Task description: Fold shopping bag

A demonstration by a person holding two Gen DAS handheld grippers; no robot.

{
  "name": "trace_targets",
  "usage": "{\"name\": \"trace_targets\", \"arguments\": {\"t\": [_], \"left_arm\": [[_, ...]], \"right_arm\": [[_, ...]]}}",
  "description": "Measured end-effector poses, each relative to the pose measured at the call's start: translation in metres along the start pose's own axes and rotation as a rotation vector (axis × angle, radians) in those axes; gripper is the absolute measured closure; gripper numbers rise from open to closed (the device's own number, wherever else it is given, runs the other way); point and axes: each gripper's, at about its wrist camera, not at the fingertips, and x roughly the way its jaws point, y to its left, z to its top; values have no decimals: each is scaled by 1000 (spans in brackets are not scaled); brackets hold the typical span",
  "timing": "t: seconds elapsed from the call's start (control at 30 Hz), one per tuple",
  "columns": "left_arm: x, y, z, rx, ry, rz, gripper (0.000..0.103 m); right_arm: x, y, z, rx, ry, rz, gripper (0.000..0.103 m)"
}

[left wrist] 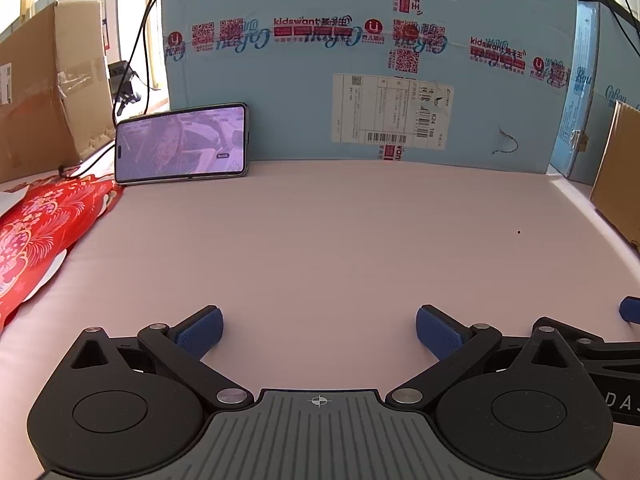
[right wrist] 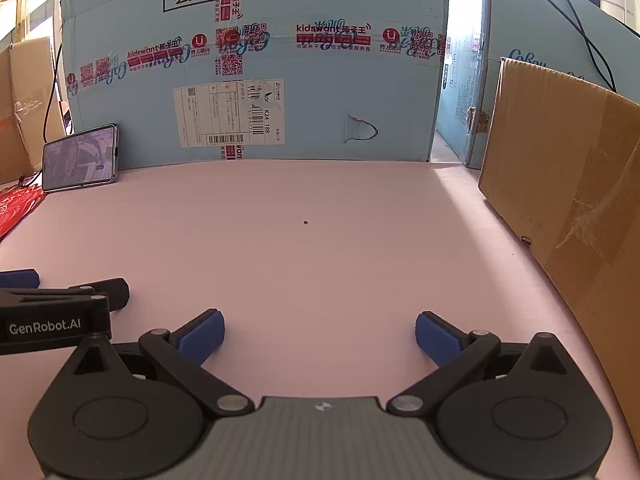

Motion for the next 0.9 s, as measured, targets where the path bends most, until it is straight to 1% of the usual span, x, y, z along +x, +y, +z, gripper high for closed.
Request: {"name": "trace_targets", "arguments": {"t": [0.9], "left_arm": [[1,0,-2,1,-1,0,0]], "right_arm": [[1,0,1,1,0,-1,0]]}}
